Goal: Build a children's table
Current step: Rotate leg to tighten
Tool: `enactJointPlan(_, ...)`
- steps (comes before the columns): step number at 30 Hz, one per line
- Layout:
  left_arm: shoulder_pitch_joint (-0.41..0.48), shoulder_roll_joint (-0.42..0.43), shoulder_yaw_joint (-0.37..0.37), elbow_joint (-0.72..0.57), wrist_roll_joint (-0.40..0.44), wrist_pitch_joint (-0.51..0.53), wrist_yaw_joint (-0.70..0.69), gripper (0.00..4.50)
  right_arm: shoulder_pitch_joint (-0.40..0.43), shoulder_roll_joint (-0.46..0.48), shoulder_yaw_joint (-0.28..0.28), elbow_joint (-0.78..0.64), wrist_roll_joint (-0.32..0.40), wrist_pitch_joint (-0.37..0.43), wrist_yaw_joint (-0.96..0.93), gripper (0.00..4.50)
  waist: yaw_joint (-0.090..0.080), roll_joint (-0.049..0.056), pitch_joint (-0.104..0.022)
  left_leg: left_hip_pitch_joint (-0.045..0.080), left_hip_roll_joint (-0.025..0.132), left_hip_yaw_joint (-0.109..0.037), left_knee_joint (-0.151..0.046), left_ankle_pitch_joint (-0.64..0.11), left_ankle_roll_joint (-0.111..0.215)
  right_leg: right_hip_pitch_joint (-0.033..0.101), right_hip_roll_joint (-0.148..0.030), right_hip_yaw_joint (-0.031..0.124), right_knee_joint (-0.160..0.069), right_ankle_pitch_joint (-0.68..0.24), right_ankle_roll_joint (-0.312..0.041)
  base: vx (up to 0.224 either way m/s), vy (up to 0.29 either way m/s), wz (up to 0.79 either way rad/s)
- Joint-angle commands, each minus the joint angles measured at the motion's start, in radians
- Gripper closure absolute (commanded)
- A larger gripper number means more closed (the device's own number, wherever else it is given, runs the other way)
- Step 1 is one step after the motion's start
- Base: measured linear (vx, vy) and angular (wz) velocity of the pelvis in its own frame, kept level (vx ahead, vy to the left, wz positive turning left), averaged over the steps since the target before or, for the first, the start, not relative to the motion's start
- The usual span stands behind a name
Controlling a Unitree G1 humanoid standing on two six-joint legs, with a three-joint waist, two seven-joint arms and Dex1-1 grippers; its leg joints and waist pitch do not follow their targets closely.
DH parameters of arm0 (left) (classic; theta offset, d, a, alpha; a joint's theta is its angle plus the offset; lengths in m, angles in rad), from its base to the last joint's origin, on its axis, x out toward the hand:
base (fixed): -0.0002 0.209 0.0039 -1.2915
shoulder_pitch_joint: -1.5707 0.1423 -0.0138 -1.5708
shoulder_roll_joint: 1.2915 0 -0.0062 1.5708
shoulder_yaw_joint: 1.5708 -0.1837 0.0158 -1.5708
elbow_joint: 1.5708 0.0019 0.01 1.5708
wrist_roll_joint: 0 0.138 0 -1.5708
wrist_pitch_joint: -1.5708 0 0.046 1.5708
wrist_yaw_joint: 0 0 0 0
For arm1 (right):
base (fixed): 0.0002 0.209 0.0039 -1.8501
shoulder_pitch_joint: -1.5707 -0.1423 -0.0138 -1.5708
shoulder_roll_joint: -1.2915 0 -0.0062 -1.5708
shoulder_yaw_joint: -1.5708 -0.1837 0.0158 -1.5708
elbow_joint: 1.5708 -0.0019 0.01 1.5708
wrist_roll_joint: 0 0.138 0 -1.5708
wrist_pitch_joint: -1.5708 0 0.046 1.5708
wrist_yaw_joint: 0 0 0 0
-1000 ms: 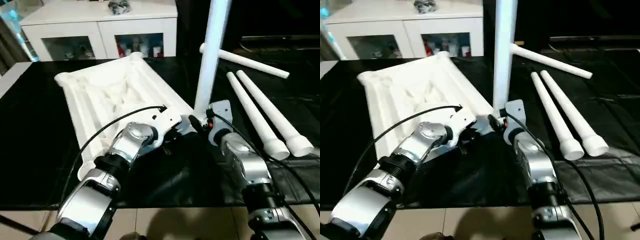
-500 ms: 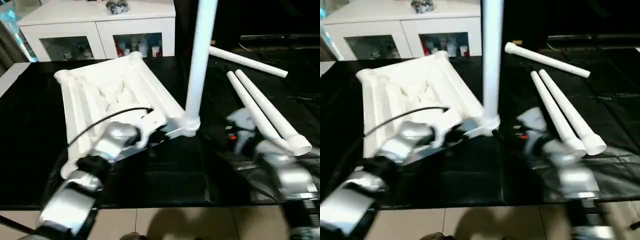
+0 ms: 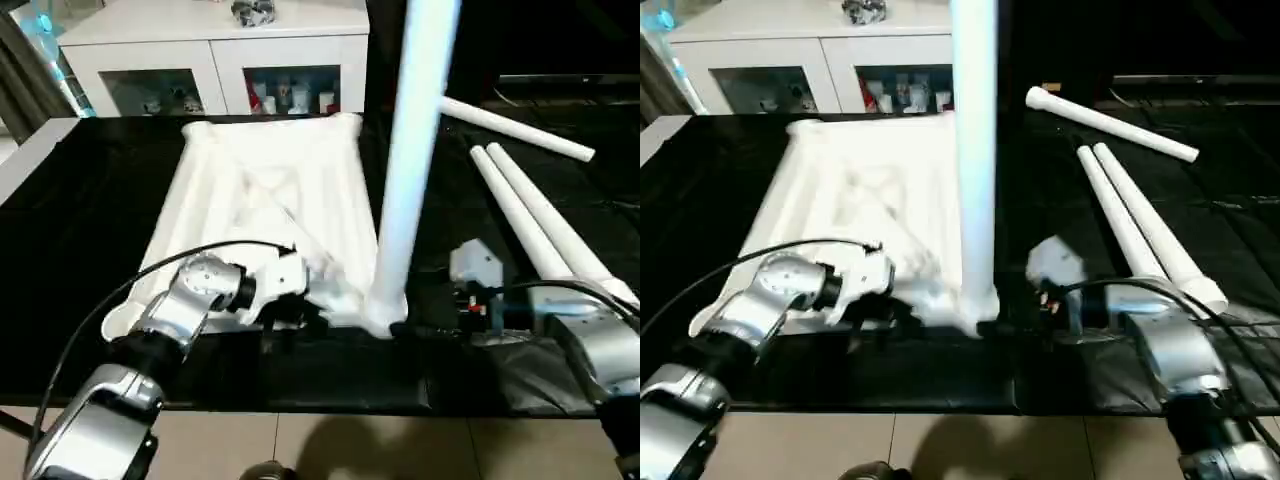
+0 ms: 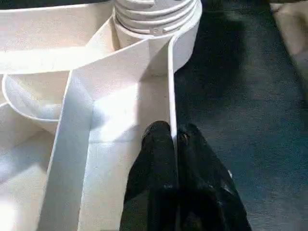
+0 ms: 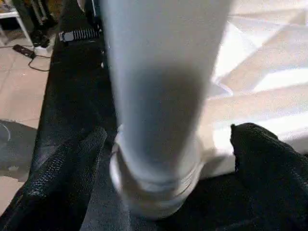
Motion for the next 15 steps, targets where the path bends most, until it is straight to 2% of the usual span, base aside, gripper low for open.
enactJointPlan(1, -0.009, 0.002, 0.007, -0.060, -0.044, -0.043, -0.031, 4.50, -0.025, 0.004, 0.022, 0.015, -0.009, 0.000, 0.032, 0.31, -0.002, -0.026, -0.074, 0.023, 0.071, -0.024, -0.065, -0.208, 0.095, 0.047, -0.088, 0.053, -0.067, -0.334, -0.176, 0.000, 0.000, 0.00)
enactJointPlan(4, -0.006, 0.002, 0.008, -0.073, -0.044, -0.033, -0.035, 4.50, -0.038, 0.011, 0.038, 0.037, -0.006, 0.002, 0.050, 0.58, -0.003, -0.030, -0.074, 0.021, 0.070, -0.023, -0.063, -0.197, 0.098, 0.048, -0.088, 0.053, -0.065, -0.315, -0.182, 0.000, 0.000, 0.00)
enactJointPlan(8, -0.002, 0.002, 0.005, -0.078, -0.043, -0.033, -0.038, 4.50, -0.044, 0.010, 0.053, 0.059, -0.004, -0.003, 0.073, 0.91, -0.002, -0.028, -0.076, 0.020, 0.070, -0.023, -0.061, -0.182, 0.105, 0.048, -0.087, 0.053, -0.062, -0.298, -0.188, 0.000, 0.000, 0.00)
enactJointPlan(13, -0.003, -0.001, 0.005, -0.074, -0.039, -0.037, -0.036, 4.50, -0.040, 0.010, 0.057, 0.059, 0.000, 0.001, 0.087, 1.36, -0.002, -0.029, -0.075, 0.021, 0.070, -0.023, -0.061, -0.189, 0.102, 0.049, -0.088, 0.053, -0.064, -0.317, -0.182, 0.000, 0.000, 0.00)
enactJointPlan(14, -0.003, -0.002, 0.005, -0.072, -0.038, -0.038, -0.036, 4.50, -0.039, 0.010, 0.057, 0.061, 0.000, 0.000, 0.088, 1.60, -0.002, -0.028, -0.075, 0.021, 0.070, -0.023, -0.062, -0.188, 0.102, 0.048, -0.087, 0.053, -0.065, -0.319, -0.180, 0.000, 0.000, 0.00)
enactJointPlan(15, -0.003, -0.002, 0.005, -0.071, -0.037, -0.038, -0.036, 4.50, -0.038, 0.010, 0.058, 0.061, 0.001, 0.000, 0.089, 1.60, -0.002, -0.028, -0.075, 0.021, 0.070, -0.023, -0.062, -0.187, 0.102, 0.048, -0.087, 0.053, -0.065, -0.319, -0.180, 0.000, 0.000, 0.00)
